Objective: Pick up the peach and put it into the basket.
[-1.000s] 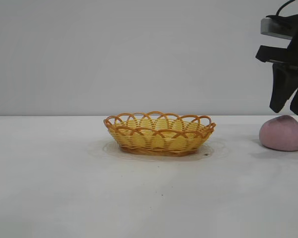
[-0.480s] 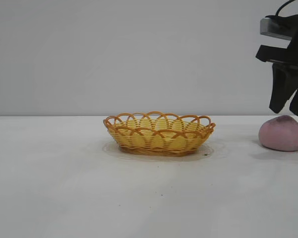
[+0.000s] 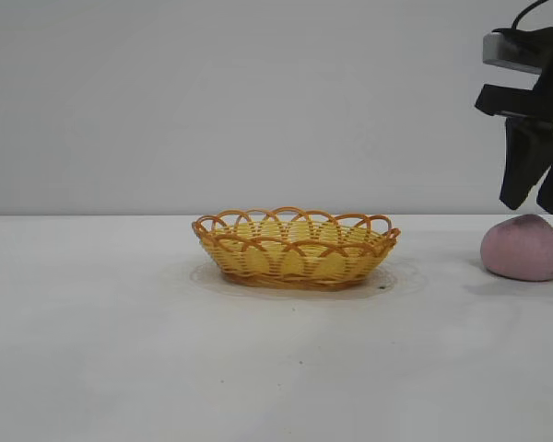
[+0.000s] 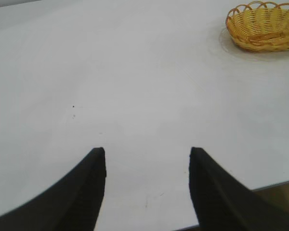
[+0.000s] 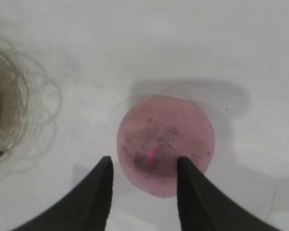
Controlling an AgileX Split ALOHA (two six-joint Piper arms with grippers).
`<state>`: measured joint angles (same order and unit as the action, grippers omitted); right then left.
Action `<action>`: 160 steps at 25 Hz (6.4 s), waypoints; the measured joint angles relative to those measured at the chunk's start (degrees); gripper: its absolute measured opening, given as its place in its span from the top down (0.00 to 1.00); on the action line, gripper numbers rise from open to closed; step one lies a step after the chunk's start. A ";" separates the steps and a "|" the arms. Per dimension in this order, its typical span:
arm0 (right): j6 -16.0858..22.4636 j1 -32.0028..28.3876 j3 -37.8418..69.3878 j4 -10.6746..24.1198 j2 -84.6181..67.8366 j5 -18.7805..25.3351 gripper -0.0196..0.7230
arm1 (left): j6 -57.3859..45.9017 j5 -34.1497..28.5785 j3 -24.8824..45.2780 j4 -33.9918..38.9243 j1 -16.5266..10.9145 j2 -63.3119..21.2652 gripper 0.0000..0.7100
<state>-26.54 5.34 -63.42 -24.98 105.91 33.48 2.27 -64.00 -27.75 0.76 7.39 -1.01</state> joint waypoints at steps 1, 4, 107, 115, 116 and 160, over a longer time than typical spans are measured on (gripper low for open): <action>0.00 0.00 0.00 0.00 0.00 0.00 0.61 | 0.00 0.00 0.00 0.00 -1.54 0.00 0.52; 0.00 0.00 0.00 0.00 0.00 0.00 0.61 | 0.00 0.00 0.00 0.00 -5.52 0.00 0.52; 26.14 -7.51 32.38 23.24 -87.78 27.92 0.47 | -0.10 -0.10 0.00 0.00 -7.39 -0.12 0.52; 26.53 -7.51 32.78 23.65 -105.74 33.41 0.47 | -0.01 -0.10 0.00 0.00 -7.39 -0.12 0.52; 26.53 -7.51 33.10 23.65 -106.53 33.51 0.47 | -0.01 -0.10 0.00 0.00 -7.39 -0.12 0.52; 26.09 -5.82 35.39 21.30 -106.83 31.97 0.47 | -0.01 -0.10 0.00 0.07 -7.39 -0.12 0.52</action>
<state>-0.45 -0.48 -28.03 -3.68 -0.93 65.45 2.27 -64.11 -27.75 0.84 0.00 -1.13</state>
